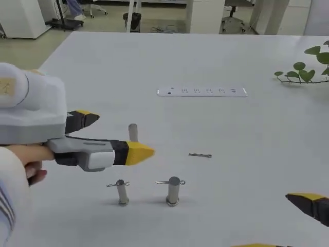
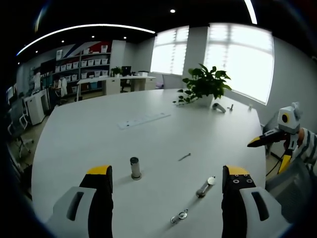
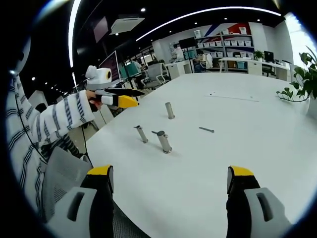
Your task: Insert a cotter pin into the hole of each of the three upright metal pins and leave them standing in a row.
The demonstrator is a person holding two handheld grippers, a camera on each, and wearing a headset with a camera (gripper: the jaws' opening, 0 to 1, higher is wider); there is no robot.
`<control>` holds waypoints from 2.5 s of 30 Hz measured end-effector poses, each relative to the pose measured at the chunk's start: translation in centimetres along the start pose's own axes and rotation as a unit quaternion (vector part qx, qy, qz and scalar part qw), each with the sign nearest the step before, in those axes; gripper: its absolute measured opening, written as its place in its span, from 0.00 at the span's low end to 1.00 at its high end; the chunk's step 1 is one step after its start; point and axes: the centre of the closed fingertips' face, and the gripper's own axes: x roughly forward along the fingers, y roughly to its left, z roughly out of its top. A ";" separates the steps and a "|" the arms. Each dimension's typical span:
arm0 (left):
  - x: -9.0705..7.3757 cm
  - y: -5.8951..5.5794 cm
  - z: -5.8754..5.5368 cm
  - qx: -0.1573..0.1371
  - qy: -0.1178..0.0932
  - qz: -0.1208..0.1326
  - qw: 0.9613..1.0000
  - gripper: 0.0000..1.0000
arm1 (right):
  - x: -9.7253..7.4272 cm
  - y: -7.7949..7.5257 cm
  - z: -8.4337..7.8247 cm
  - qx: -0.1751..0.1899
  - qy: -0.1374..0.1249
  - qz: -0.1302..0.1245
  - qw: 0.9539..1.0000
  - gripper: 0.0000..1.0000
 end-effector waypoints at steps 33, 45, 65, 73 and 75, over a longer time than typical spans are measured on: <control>4.4 3.8 -2.2 0.038 0.028 0.003 0.999 0.49 | 0.1 0.5 -0.2 -0.021 0.013 -0.012 1.000 0.94; 6.1 6.0 -3.0 0.034 0.033 0.021 0.999 0.42 | -0.1 0.4 -0.6 -0.028 0.027 -0.020 0.999 0.94; 8.6 7.0 -3.6 0.056 0.044 0.017 0.997 0.23 | 0.3 0.4 -1.2 -0.035 0.050 -0.024 0.998 0.94; 9.3 6.9 -3.8 0.059 0.041 0.005 0.997 0.15 | 0.3 0.2 -1.4 -0.035 0.058 -0.029 0.997 0.94; 9.4 6.7 -3.9 0.063 0.042 -0.004 0.997 0.12 | 0.4 0.2 -1.5 -0.034 0.059 -0.030 0.997 0.94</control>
